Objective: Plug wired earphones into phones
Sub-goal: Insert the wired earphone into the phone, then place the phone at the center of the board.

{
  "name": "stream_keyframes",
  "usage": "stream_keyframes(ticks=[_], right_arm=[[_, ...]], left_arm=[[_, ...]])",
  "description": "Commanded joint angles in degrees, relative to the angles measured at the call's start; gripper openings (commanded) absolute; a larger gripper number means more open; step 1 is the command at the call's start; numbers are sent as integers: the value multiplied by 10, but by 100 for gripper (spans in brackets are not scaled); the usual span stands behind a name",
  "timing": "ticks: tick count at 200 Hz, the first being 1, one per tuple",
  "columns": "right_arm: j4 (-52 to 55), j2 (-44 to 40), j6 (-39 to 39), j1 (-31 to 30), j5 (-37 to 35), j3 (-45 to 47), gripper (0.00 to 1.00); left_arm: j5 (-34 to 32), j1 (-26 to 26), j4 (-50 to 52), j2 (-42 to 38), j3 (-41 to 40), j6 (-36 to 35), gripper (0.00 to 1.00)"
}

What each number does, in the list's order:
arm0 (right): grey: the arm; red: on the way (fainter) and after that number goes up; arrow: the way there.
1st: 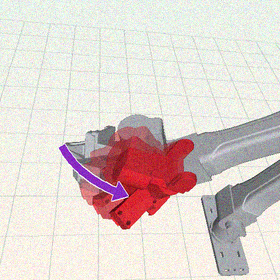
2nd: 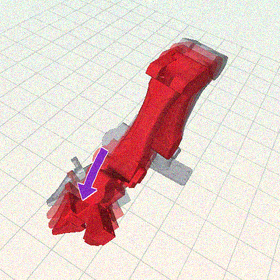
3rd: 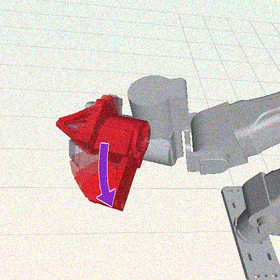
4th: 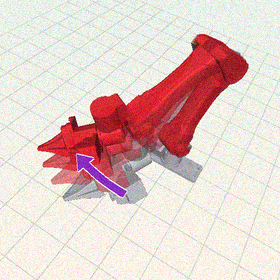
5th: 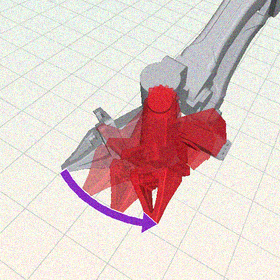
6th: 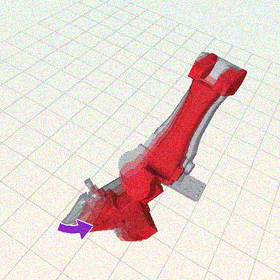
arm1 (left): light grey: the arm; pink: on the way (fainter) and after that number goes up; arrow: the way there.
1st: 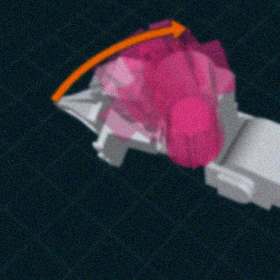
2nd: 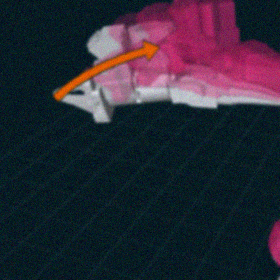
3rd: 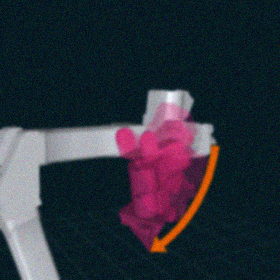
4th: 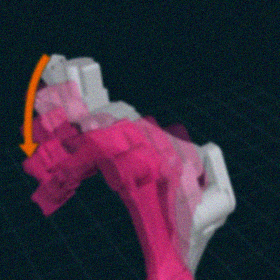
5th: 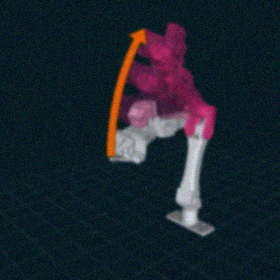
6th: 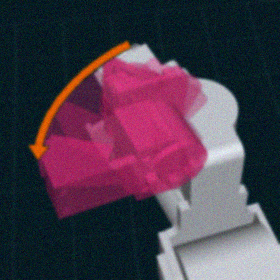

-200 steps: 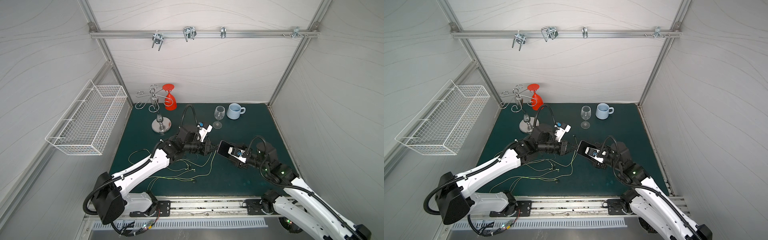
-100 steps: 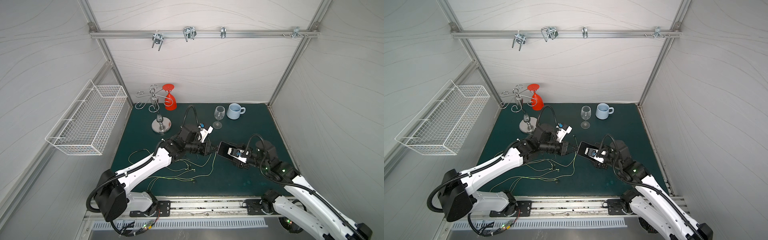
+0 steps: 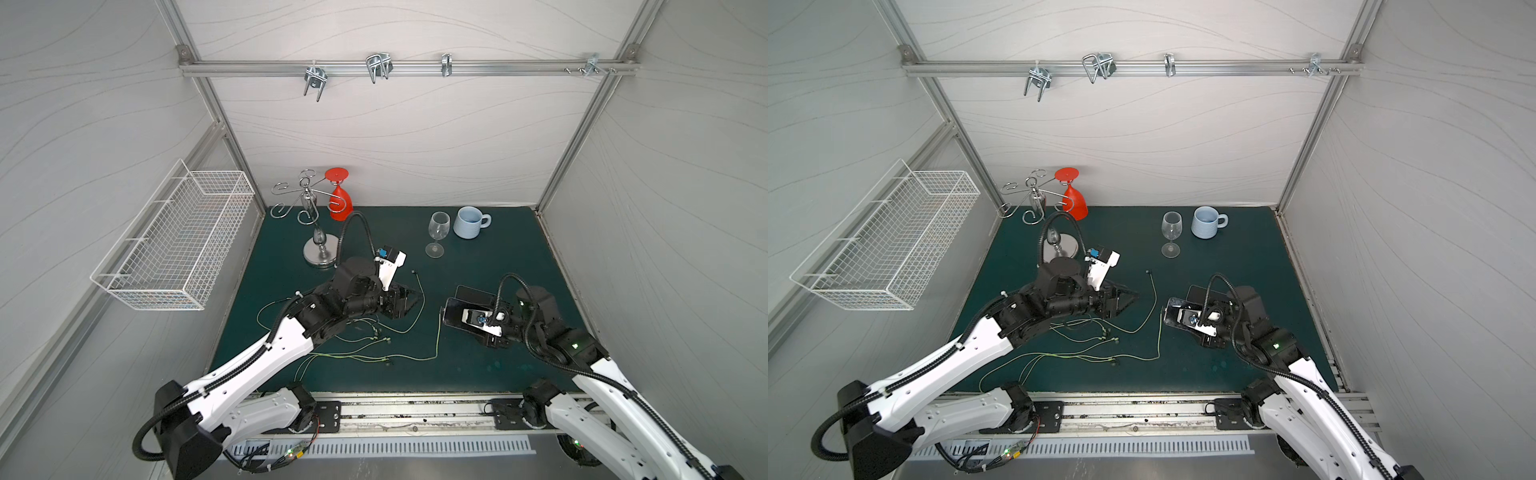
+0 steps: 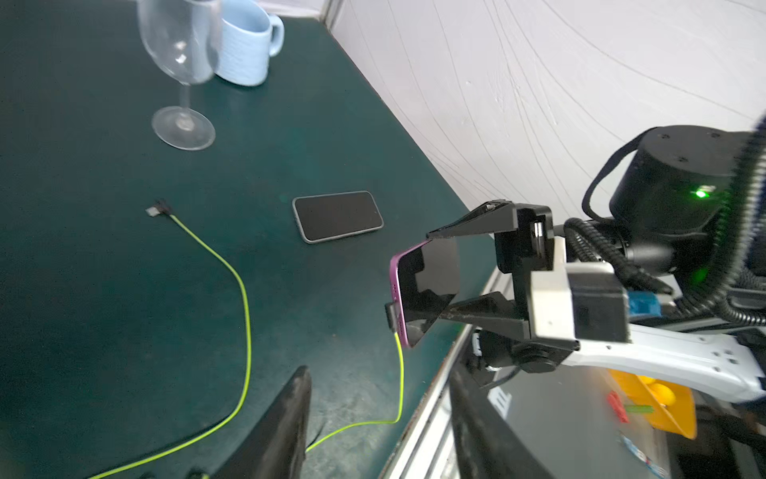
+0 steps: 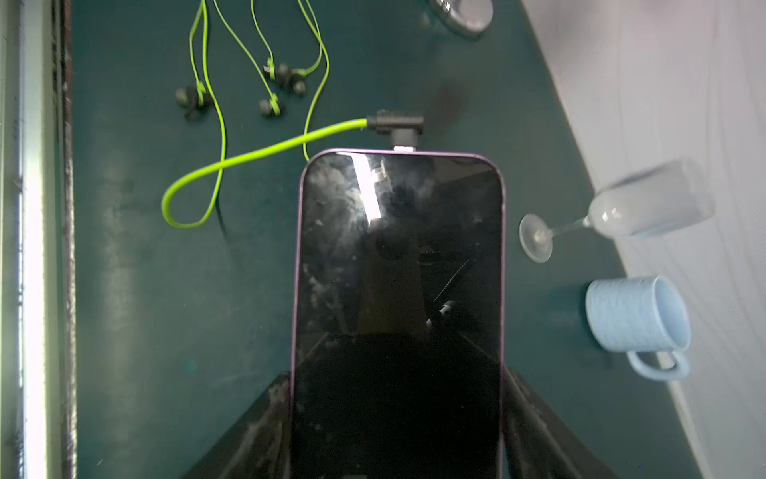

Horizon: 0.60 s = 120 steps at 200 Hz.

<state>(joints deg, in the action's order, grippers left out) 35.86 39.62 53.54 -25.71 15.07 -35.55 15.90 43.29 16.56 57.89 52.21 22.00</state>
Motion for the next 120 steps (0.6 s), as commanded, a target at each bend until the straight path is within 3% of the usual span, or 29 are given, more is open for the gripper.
stream_keyframes(ticks=[1,41,120], right_arm=[[23,31,40,66,60,6,44],[30,101,74,150,90,23,45],[-22,160,67,153,59,108,49]], left_arm=[[-78,0,5,-26,-17,-18,56],[-128,0,22,-58,-41,-18,53],[-192,0,75,-70,-59,-1,52]])
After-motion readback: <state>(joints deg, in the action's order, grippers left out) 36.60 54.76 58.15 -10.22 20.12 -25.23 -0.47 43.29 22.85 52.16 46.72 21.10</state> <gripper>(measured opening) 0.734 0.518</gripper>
